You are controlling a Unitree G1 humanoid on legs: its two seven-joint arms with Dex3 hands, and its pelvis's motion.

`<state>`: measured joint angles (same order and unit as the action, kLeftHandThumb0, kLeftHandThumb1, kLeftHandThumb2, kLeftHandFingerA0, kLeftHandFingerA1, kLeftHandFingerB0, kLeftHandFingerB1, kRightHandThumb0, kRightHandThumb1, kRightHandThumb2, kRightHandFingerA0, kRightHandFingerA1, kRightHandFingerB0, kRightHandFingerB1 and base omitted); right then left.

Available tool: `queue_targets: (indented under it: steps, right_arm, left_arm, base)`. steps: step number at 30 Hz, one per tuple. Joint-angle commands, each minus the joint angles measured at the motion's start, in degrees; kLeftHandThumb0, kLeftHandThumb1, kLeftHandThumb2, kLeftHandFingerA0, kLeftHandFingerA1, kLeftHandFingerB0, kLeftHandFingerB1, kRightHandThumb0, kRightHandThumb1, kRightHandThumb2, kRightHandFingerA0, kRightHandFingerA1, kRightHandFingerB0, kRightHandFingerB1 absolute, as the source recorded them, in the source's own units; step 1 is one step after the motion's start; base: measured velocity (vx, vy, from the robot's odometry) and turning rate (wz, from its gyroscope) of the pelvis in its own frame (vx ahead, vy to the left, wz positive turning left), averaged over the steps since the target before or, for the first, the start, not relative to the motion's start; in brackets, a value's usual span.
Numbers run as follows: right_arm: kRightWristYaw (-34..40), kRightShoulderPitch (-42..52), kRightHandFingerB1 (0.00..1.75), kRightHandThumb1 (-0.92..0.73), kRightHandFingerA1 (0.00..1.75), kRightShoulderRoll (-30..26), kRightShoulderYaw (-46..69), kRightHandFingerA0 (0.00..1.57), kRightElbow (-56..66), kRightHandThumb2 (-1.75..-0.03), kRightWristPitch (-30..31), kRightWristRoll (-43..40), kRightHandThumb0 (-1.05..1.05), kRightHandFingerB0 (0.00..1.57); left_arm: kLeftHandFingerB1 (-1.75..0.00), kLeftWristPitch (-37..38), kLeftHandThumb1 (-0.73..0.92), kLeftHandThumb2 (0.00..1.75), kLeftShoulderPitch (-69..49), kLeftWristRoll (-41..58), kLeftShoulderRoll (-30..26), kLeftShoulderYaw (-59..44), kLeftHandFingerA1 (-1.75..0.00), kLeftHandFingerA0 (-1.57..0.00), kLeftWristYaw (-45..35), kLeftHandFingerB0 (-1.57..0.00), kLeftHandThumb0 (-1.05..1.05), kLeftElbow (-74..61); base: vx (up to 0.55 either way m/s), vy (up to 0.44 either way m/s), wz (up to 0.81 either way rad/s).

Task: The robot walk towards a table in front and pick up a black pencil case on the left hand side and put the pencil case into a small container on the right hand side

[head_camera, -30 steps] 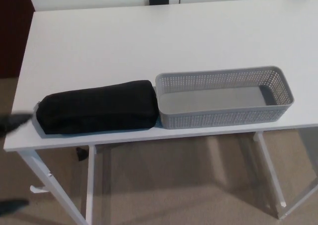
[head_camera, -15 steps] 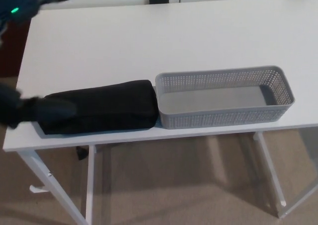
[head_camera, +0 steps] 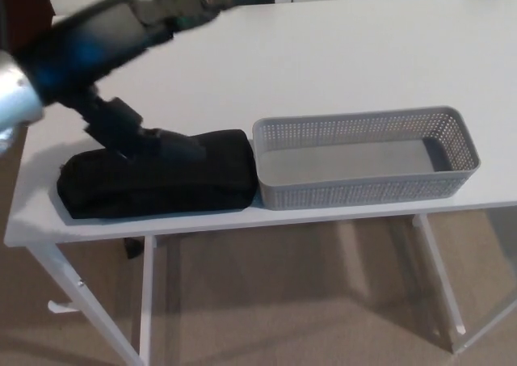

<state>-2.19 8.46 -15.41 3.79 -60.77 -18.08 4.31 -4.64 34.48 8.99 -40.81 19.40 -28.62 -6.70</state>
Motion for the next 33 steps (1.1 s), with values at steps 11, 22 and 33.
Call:
queue_targets:
  steps: [11, 22, 33]
  right_arm:
    - [1.4, 0.7, 0.39, -0.6, 0.43, -1.1, 1.7, 0.52, 0.5, -0.58, 1.6, -0.6, -0.33, 0.5]
    - [2.0, 0.8, 0.39, -0.6, 0.43, -0.5, 1.4, 0.53, 0.8, -0.58, 2.1, 0.0, -0.32, 0.51]
    - [1.2, 0.9, 0.4, -0.6, 0.44, -0.4, 1.2, 0.54, 0.7, -0.58, 1.9, -0.1, -0.34, 0.53]
  left_arm:
    - [0.0, -23.1, 0.41, 0.77, 6.1, -18.8, 3.9, 15.9, 0.0, 0.0, -2.9, 0.0, -0.67, 14.1]
    - [0.0, -23.2, 0.23, 0.56, 5.2, -27.7, 6.0, 18.1, 0.0, 0.0, 0.5, 0.0, -0.35, 14.5]
    - [0.0, -24.5, 0.34, 0.65, 5.3, -34.0, 9.7, 18.3, 0.0, 0.0, 0.6, 0.0, -0.49, 15.5]
  base:
    - [0.0, 0.0, 0.0]
    - [0.0, 0.0, 0.0]
    - [0.0, 0.0, 0.0]
